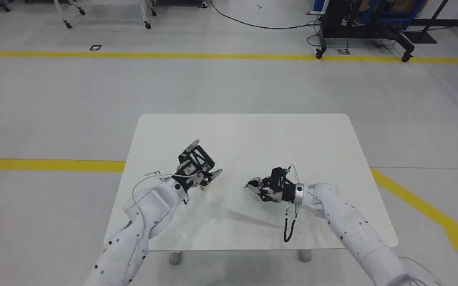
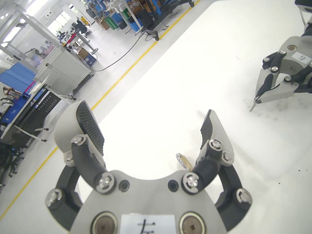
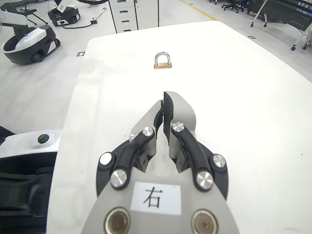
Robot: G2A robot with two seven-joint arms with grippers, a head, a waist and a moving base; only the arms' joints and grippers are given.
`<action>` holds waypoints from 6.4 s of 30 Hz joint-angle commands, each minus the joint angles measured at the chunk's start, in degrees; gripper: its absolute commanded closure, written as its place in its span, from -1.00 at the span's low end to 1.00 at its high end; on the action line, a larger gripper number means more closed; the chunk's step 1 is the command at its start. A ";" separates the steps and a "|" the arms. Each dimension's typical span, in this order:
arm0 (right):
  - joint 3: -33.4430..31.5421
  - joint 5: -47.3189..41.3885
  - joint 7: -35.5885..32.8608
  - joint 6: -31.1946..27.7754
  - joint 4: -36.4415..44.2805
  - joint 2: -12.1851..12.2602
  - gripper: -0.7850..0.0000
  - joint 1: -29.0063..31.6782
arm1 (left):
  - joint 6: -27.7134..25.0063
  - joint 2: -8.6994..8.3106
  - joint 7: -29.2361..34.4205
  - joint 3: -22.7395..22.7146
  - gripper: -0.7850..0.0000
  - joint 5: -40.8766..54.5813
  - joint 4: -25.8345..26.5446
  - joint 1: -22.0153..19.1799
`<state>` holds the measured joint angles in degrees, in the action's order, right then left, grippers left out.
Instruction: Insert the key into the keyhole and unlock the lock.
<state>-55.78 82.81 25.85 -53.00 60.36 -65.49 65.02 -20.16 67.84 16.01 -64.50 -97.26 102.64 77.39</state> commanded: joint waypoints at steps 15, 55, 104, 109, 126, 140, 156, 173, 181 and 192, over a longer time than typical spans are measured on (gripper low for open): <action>5.72 6.82 18.18 1.43 -12.86 -1.73 1.00 -6.24 | 2.57 5.85 10.25 19.18 -1.00 -5.02 -20.84 -16.95; 10.70 -31.28 20.44 -5.00 -1.90 -1.65 1.00 -1.78 | -29.27 5.39 -7.73 -3.00 -1.00 68.61 -39.62 -16.81; 16.86 -79.20 -15.99 -5.00 -1.53 -4.73 1.00 -5.96 | -35.27 4.22 24.38 8.49 1.00 102.70 -44.99 -23.78; 16.21 -79.36 -16.50 -5.00 -1.80 -5.19 1.00 -5.82 | -35.01 4.20 24.48 8.90 1.00 102.70 -45.23 -23.99; 14.49 -79.60 -16.75 -5.00 -1.63 -5.86 -1.00 -5.17 | -35.25 3.94 22.60 8.53 1.00 105.84 -45.65 -23.75; 14.81 -75.95 -21.77 -3.60 -1.00 -5.60 -1.00 -5.95 | -30.67 3.59 20.98 7.66 1.00 105.17 -44.73 -22.92; 4.32 -77.29 -63.98 -4.85 3.03 3.92 -1.00 -5.14 | -27.78 1.97 36.80 10.55 1.00 96.87 -39.29 -22.61; 4.24 -83.21 -71.41 -0.92 9.27 5.59 0.26 -3.42 | -28.17 1.85 39.94 15.56 1.00 97.81 -39.25 -24.06; 5.08 -84.16 -72.11 -1.50 8.08 5.56 0.33 -3.97 | -28.77 1.46 39.34 16.46 1.00 98.64 -40.02 -24.85; 6.02 -85.03 -72.55 -2.01 7.58 5.55 1.00 -4.44 | -29.12 1.14 38.99 17.77 1.00 99.43 -40.20 -25.36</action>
<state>-49.87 -2.27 -46.72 -55.03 67.96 -59.92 60.63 -49.28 68.98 55.00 -46.87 2.08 62.42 52.08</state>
